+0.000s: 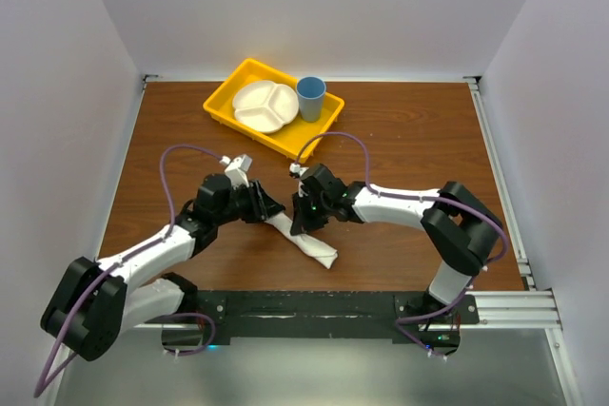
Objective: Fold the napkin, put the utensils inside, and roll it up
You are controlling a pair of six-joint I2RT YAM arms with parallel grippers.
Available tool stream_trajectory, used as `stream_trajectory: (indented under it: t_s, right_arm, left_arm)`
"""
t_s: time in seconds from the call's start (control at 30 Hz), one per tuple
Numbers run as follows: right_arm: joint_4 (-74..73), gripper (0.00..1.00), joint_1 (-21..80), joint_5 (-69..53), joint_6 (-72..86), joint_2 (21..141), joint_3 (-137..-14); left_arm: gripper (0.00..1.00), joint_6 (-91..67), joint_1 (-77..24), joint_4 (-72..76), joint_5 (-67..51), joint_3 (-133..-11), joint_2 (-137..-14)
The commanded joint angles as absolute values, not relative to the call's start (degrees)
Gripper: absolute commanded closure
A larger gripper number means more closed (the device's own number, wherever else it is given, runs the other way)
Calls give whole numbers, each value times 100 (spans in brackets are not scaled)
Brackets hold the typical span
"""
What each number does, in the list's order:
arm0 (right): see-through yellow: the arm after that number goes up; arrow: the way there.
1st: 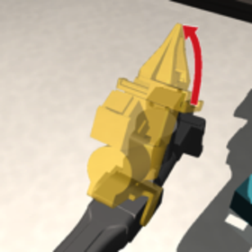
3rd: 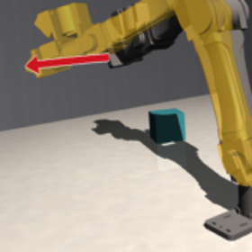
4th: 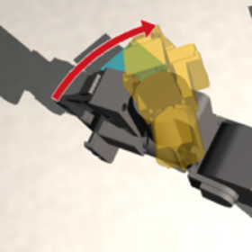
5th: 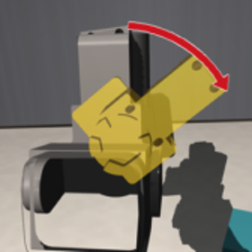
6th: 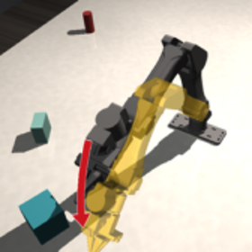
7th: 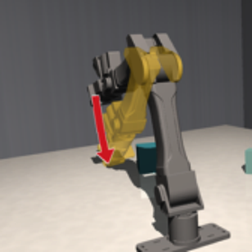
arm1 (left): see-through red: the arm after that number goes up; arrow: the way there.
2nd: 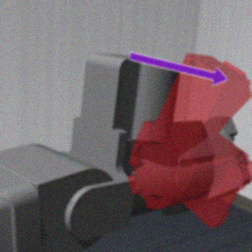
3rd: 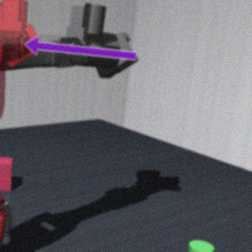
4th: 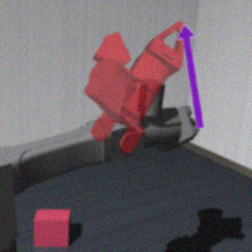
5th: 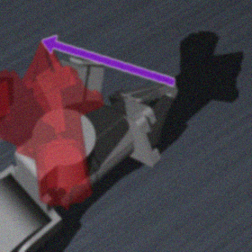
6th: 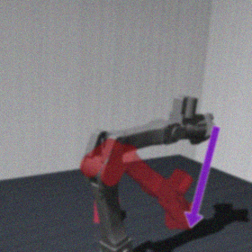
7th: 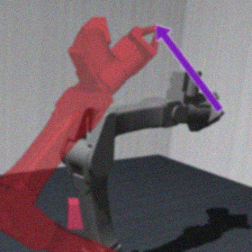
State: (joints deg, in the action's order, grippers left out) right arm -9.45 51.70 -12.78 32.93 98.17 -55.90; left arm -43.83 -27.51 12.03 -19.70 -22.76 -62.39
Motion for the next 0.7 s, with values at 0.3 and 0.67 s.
stream_trajectory:
  t_s: [0.3,0.67]
  right_arm:
    - [-878,100,4948,-1890,3112,9984,-5537]
    - [-2248,70,5369,-627,2119,9712,-6090]
  left_arm:
    - [61,-4606,-3261,2452,-1477,-1733,-7066]
    - [63,-4342,-3059,2883,-1187,-1397,-7787]
